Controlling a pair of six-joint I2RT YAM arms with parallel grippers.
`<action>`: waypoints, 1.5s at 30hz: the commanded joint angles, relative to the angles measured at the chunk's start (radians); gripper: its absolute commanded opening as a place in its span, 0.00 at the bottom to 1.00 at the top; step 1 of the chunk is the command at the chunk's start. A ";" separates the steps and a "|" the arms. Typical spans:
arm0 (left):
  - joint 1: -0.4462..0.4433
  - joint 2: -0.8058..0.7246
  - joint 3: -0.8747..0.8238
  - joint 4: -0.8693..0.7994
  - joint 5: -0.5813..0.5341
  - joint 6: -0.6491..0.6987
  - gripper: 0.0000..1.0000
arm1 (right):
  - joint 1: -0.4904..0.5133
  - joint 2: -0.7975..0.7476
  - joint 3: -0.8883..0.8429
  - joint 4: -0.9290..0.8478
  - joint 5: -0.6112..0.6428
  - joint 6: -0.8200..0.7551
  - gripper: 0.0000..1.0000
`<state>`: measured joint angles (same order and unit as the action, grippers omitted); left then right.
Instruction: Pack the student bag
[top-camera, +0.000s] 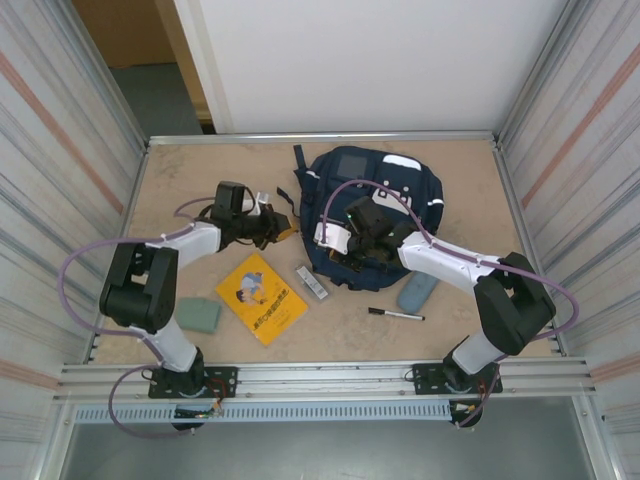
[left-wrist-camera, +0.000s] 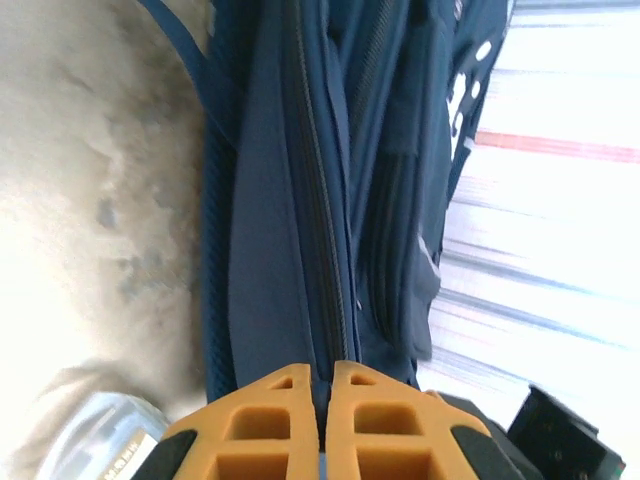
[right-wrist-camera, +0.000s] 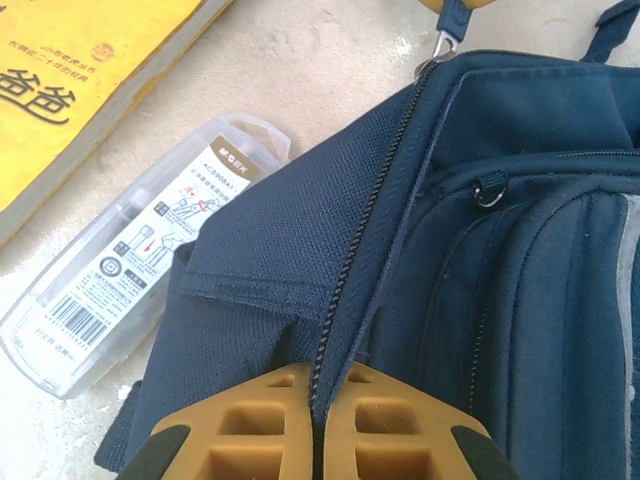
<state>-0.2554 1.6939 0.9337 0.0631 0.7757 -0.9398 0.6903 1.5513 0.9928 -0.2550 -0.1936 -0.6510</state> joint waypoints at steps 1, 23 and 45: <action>0.105 0.054 0.053 -0.011 -0.160 0.003 0.00 | -0.007 -0.044 -0.020 -0.135 0.061 -0.041 0.00; 0.177 0.395 0.383 -0.034 -0.247 -0.124 0.00 | 0.128 -0.152 0.029 -0.174 0.193 -0.219 0.00; 0.046 -0.182 0.143 -0.319 -0.412 0.351 0.41 | -0.094 -0.304 -0.068 -0.039 0.200 0.451 0.37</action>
<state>-0.1299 1.6001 1.1107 -0.1398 0.4549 -0.7578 0.6586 1.3411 0.9649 -0.3141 -0.0200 -0.3973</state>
